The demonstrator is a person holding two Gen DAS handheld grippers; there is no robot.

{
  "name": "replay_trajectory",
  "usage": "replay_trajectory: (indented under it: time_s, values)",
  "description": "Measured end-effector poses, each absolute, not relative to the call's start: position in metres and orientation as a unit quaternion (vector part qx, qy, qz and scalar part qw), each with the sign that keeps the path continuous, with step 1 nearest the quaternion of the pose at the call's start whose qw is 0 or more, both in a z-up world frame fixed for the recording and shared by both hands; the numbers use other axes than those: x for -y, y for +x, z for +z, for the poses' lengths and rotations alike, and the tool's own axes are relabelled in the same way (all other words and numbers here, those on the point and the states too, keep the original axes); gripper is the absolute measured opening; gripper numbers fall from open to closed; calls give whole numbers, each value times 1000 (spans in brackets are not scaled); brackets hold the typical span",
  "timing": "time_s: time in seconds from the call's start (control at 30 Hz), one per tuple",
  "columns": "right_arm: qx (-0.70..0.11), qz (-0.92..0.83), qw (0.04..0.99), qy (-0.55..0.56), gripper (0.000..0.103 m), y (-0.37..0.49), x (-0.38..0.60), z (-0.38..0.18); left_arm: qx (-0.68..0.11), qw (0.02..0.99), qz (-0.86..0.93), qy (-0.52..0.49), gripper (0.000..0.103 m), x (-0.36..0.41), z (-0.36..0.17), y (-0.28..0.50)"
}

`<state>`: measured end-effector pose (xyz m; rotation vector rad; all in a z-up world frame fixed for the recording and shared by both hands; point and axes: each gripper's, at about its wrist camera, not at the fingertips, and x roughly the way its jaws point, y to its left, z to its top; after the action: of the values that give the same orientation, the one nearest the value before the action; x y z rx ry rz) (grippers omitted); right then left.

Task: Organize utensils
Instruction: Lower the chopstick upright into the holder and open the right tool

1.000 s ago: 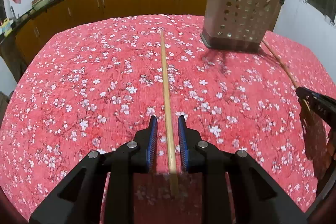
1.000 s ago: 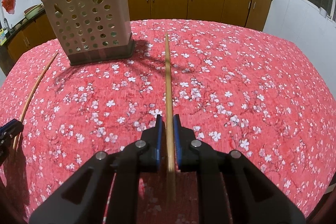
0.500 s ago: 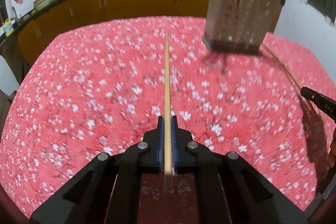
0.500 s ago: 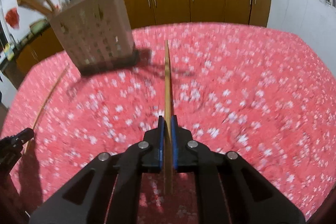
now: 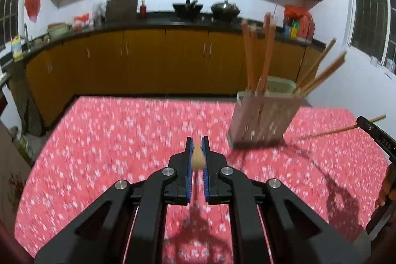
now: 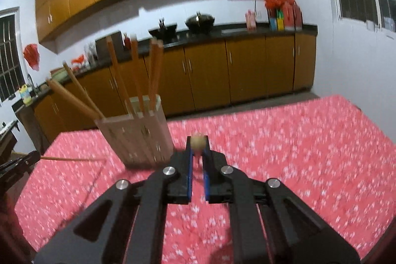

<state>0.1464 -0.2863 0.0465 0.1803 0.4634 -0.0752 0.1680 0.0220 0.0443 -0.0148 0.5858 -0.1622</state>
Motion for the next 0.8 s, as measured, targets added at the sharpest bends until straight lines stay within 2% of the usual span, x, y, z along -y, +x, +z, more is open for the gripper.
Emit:
replay_trajectory:
  time_s: [0.33, 0.53, 0.8]
  values:
    - [-182, 3, 979, 91, 8, 149, 288, 103, -239, 966, -102, 5, 7, -12, 91, 173]
    - [-135, 76, 981, 113, 8, 139, 279, 161, -209, 969, -129, 4, 7, -1, 127, 169]
    - [-60, 100, 991, 64, 8, 146, 246, 224, -138, 976, -164, -33, 7, 20, 183, 168]
